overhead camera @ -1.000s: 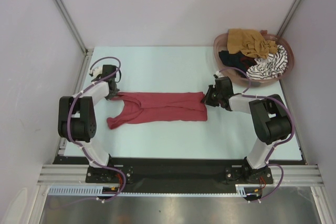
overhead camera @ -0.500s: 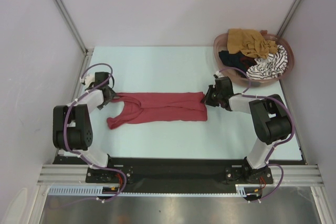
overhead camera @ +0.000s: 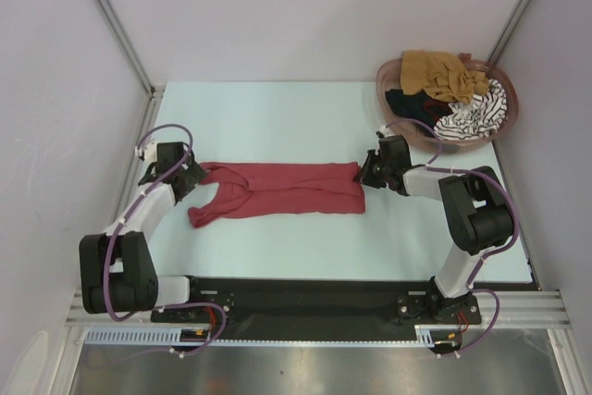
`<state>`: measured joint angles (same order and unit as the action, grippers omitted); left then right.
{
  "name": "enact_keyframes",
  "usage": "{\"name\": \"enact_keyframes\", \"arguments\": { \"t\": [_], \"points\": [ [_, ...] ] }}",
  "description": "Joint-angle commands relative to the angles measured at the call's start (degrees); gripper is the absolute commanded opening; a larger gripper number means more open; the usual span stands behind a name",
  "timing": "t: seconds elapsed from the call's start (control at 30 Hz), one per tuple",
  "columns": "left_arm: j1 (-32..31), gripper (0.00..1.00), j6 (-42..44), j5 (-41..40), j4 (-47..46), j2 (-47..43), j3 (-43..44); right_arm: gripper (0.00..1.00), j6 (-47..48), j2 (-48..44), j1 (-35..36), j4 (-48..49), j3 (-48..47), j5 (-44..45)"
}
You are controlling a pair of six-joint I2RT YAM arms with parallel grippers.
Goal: Fold and stack the tank tops
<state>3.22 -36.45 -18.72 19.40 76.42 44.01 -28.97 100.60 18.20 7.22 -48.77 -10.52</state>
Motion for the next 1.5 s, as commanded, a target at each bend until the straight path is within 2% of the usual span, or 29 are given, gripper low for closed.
{"name": "enact_keyframes", "arguments": {
  "t": [0.0,0.1,0.3,0.43,0.47,0.53,0.63,0.77,1.0,1.1,1.13,1.2,1.27,1.3,1.33,1.47],
  "points": [
    [1.5,1.0,0.9,0.3,-0.1,-2.2,-0.1,0.0,-0.6,0.7,0.6,-1.5,0.4,-1.7],
    [2.8,1.0,-0.4,2.1,3.0,0.7,3.4,0.0,-0.7,0.7,0.6,-1.6,0.4,-1.7],
    [2.8,1.0,-2.2,9.7,-1.4,-10.4,-5.1,0.0,-0.7,0.7,0.4,-1.6,0.4,-2.4],
    [2.7,0.99,-3.8,7.3,8.8,-15.9,-4.9,0.0,-0.8,0.6,0.3,-1.9,0.1,-2.8],
    [2.7,0.99,-5.5,4.0,11.7,-16.4,-4.4,0.0,-0.7,0.4,0.3,-2.0,0.3,-2.7],
    [2.7,0.97,-9.1,2.6,17.7,-17.1,-4.4,0.0,-0.8,0.2,0.3,-2.0,0.1,-2.6],
    [2.7,0.89,-9.9,4.9,19.7,-16.6,-5.9,0.0,-0.8,0.2,0.4,-2.0,-0.1,-2.9],
    [2.7,0.86,-9.3,8.6,17.0,-14.9,-9.1,0.0,-0.9,0.2,0.3,-2.0,-0.1,-3.4],
    [2.8,0.63,-12.5,12.0,8.3,-16.0,-14.9,0.0,-0.8,0.4,0.3,-2.2,-0.2,-3.5],
    [2.7,0.43,-13.2,12.1,6.7,-15.1,-15.0,0.0,-0.8,0.4,0.4,-2.2,-0.1,-3.9],
    [2.7,0.33,-13.4,12.2,5.8,-15.1,-14.9,0.0,-0.8,0.5,0.4,-2.3,-0.1,-4.0],
    [2.7,0.33,-14.3,11.9,5.5,-15.1,-15.0,0.0,-0.7,0.5,0.4,-2.3,-0.2,-4.1],
    [2.7,0.26,-14.5,11.1,4.6,-15.5,-14.7,0.0,-0.7,0.4,0.4,-2.4,-0.3,-4.0],
    [2.7,0.09,-14.6,10.7,4.9,-15.7,-14.5,0.0,-0.6,0.5,0.4,-2.4,-0.3,-4.1],
    [2.7,0.02,-14.5,10.4,5.1,-16.0,-14.0,0.0,-0.6,0.4,0.3,-2.4,-0.3,-4.1],
    [2.7,0.0,-13.8,6.0,8.3,-15.6,-10.1,0.0,-0.6,0.5,0.3,-2.4,-0.3,-4.2]
  ]
}}
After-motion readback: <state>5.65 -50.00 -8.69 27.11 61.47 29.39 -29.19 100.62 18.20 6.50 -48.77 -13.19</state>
